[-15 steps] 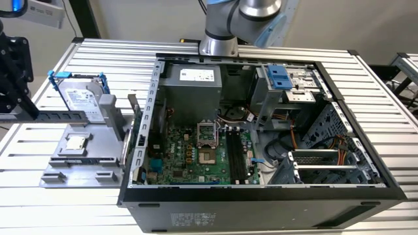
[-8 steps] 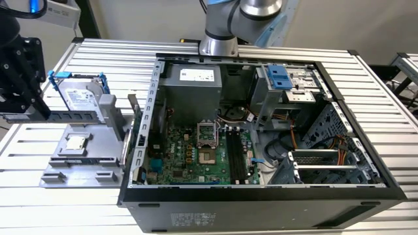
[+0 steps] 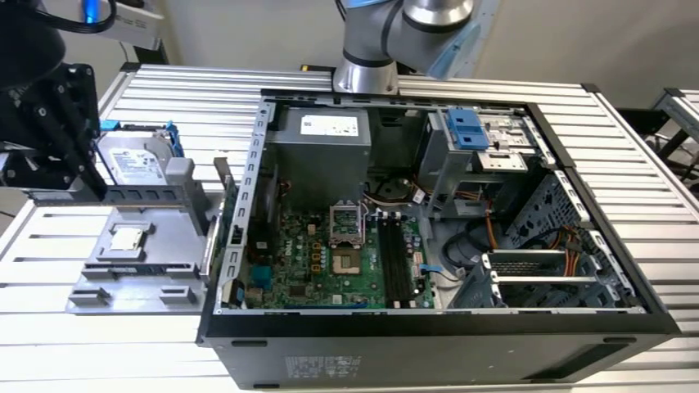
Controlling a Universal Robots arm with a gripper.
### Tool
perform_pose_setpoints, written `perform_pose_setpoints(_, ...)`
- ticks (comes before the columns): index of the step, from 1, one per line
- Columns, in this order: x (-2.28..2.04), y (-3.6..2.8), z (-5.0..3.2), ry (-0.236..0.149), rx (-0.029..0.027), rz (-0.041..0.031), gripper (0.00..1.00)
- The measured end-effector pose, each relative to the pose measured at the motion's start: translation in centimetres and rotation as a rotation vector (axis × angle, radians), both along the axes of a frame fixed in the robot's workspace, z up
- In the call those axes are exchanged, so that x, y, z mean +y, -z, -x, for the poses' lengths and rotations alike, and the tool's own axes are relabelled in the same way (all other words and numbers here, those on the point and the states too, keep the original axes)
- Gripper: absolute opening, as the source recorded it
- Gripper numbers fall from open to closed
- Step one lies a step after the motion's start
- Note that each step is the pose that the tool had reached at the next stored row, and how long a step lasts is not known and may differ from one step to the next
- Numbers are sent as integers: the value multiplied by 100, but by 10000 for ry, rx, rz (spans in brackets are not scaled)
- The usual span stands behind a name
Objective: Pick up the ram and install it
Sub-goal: 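Pick up the ram and move it above insertion slot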
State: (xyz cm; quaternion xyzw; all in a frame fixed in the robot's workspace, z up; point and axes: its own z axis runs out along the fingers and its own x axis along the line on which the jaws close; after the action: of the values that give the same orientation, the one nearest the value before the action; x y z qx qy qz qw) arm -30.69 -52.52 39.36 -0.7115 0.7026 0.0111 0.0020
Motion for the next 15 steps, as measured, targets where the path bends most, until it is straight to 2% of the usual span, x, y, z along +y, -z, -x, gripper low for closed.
perform_pose_setpoints(15,0,0,-427,0,5,0,0)
